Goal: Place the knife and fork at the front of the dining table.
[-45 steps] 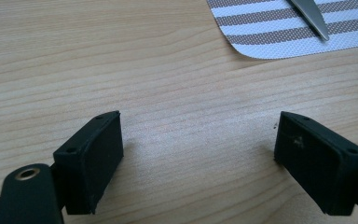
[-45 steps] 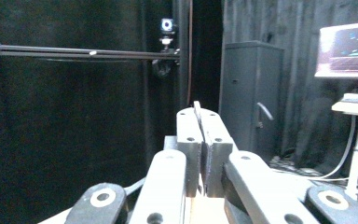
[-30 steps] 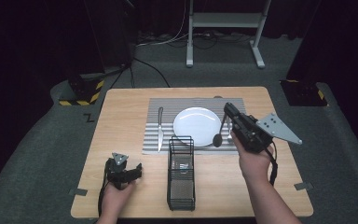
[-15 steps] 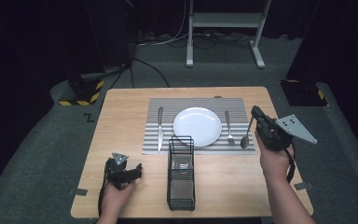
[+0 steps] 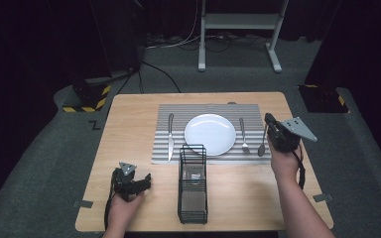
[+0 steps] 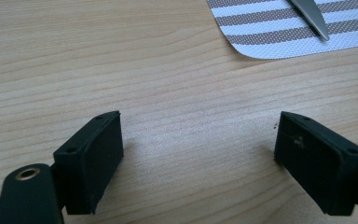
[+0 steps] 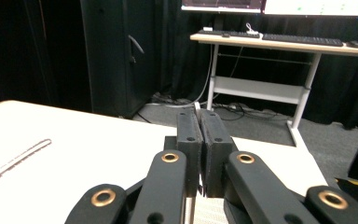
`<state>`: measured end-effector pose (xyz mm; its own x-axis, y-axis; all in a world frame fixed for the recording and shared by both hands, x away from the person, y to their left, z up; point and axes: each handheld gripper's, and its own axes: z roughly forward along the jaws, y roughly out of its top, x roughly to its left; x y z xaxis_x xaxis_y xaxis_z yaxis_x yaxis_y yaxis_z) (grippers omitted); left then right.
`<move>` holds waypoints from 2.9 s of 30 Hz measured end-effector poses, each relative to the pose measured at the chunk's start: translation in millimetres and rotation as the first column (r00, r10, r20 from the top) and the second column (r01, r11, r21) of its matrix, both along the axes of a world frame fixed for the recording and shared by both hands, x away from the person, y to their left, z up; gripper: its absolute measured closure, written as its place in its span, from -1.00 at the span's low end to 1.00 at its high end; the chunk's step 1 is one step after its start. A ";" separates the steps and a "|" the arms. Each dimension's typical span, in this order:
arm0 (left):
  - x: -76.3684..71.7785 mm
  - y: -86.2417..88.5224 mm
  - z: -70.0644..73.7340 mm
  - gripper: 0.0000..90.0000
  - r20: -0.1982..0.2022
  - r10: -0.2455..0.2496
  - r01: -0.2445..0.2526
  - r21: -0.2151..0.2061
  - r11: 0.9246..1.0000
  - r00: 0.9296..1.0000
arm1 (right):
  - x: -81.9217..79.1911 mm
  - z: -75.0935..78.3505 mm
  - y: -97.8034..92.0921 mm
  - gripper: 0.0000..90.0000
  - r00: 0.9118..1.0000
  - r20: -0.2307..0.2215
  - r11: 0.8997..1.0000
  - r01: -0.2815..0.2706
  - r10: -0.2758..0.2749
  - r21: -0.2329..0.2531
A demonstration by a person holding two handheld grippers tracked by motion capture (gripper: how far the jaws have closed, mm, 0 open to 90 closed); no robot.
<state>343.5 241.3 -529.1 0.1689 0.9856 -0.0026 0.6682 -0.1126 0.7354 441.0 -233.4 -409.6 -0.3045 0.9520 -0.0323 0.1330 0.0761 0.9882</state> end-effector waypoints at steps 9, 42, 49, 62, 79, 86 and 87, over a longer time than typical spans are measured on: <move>0.0 0.1 0.0 -0.65 0.000 -0.001 0.001 -0.002 1.000 1.000 | 20.2 -13.5 4.9 0.96 0.999 -0.037 1.000 0.013 -0.013 -0.012; 0.0 0.2 0.0 -0.65 0.000 -0.001 0.001 -0.003 1.000 1.000 | 114.7 -48.4 16.0 0.94 0.968 -0.241 0.998 0.061 -0.064 -0.018; 0.1 0.1 -0.2 -0.65 0.001 0.001 -0.001 -0.006 1.000 1.000 | 130.4 -61.9 15.7 0.93 0.946 -0.310 0.995 0.092 -0.096 -0.027; 0.0 0.2 -0.1 -0.65 0.000 -0.001 0.001 -0.005 1.000 1.000 | 145.0 -75.1 16.5 0.93 0.916 -0.384 0.993 0.113 -0.114 -0.024; 0.0 0.2 -0.1 -0.65 0.000 -0.001 0.001 -0.005 1.000 1.000 | 145.9 -74.8 10.6 0.71 0.903 -0.409 0.990 0.143 -0.131 -0.003; 0.0 0.3 0.0 -0.65 0.000 -0.002 0.002 -0.003 1.000 1.000 | 136.6 -64.6 10.7 0.74 0.908 -0.402 0.993 0.119 -0.117 -0.019; 0.0 0.2 0.0 -0.65 0.000 -0.001 0.001 -0.004 1.000 1.000 | 133.5 -62.1 10.1 0.76 0.913 -0.392 0.993 0.114 -0.114 -0.024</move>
<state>343.6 241.5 -529.1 0.1702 0.9854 -0.0070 0.6684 -0.1102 0.7356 574.5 -223.3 -471.7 -0.1825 0.9809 0.0673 0.5175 0.0376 0.8549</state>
